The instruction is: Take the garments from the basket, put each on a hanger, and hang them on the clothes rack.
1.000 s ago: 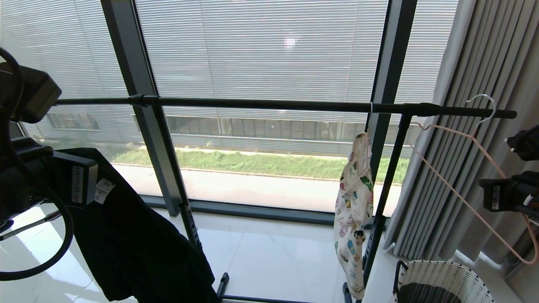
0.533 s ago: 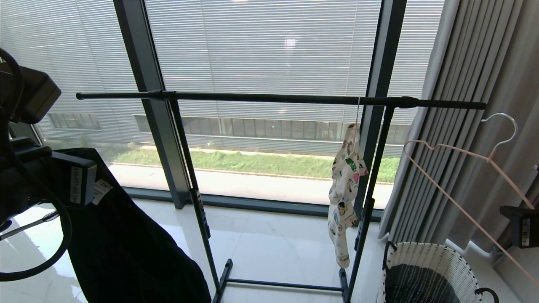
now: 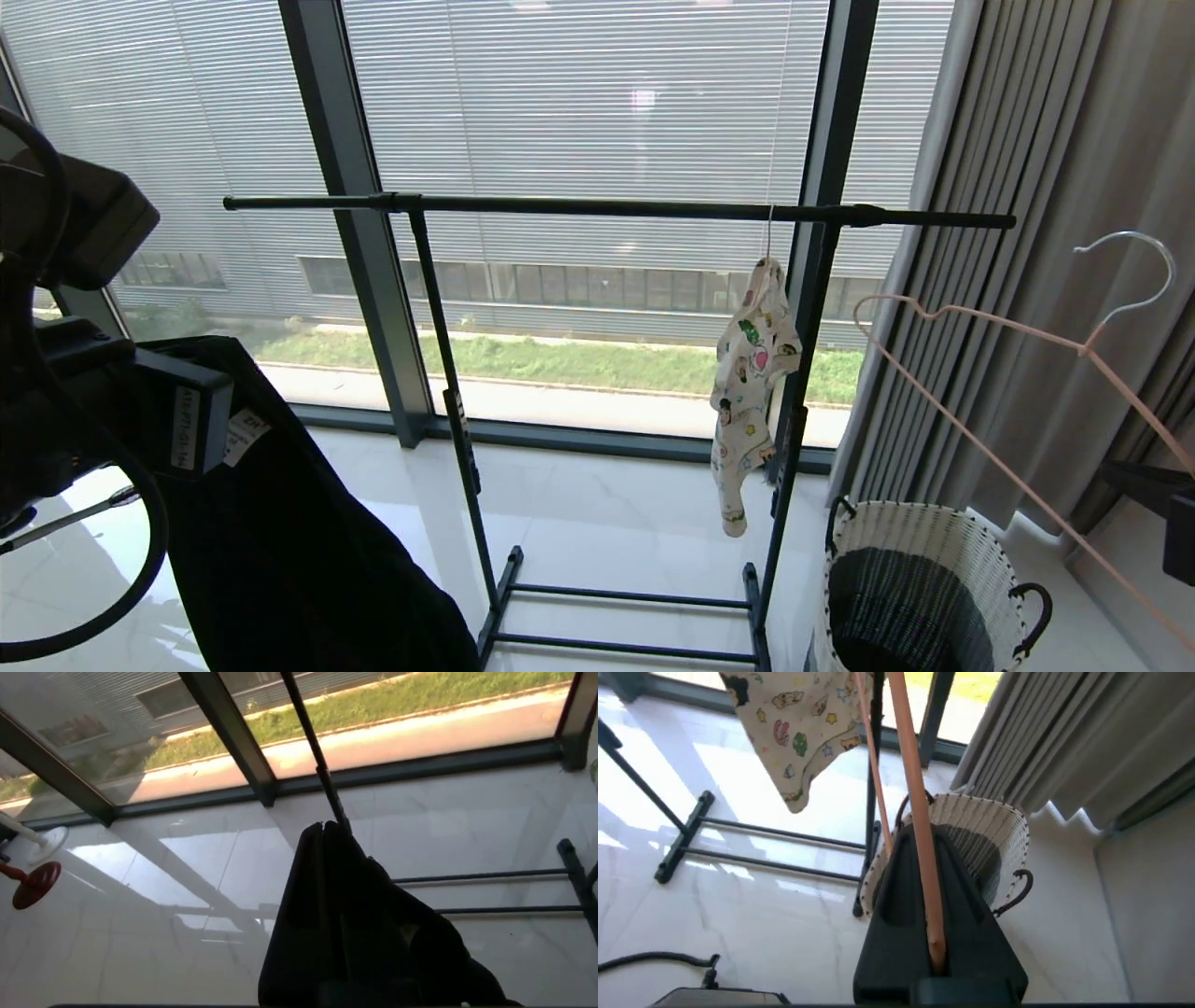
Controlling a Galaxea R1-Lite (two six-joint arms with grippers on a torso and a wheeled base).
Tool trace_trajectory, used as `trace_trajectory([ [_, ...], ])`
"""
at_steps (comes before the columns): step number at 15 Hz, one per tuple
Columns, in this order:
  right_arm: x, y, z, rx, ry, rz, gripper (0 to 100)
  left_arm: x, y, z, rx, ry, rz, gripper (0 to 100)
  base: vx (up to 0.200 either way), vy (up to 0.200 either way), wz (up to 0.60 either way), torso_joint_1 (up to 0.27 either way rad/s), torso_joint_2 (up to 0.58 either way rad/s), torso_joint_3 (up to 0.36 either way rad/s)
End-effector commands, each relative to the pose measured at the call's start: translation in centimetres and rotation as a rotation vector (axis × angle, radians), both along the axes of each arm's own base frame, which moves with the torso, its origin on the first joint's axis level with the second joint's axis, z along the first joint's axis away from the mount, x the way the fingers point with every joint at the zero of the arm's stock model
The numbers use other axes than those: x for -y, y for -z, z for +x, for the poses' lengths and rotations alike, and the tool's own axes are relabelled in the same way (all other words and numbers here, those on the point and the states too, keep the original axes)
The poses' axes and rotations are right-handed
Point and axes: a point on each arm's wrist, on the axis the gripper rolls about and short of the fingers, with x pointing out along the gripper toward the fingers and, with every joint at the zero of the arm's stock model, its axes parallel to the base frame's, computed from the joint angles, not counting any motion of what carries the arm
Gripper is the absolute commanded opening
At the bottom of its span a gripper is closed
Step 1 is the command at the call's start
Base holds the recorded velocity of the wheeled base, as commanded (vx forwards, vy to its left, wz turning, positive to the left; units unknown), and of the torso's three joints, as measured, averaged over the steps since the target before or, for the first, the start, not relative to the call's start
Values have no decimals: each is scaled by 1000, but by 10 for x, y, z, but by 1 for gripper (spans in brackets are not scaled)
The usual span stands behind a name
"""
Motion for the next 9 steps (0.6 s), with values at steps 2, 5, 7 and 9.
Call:
trace_trajectory([
  [2,-15,-7,-5,27,-184,39,0,17,3,-6,-11,110,8,0,0,0,0,0,0,0],
  [5,-45,-8,-17,-18,-449,120,0,38,9,21,-59,68,39,0,0,0,0,0,0,0],
  [7,-63,-7,-31,-67,-599,180,0,48,10,56,-83,-19,-28,0,0,0,0,0,0,0],
  [9,-78,-6,-42,-119,-722,209,0,62,9,81,-89,-52,-91,0,0,0,0,0,0,0],
])
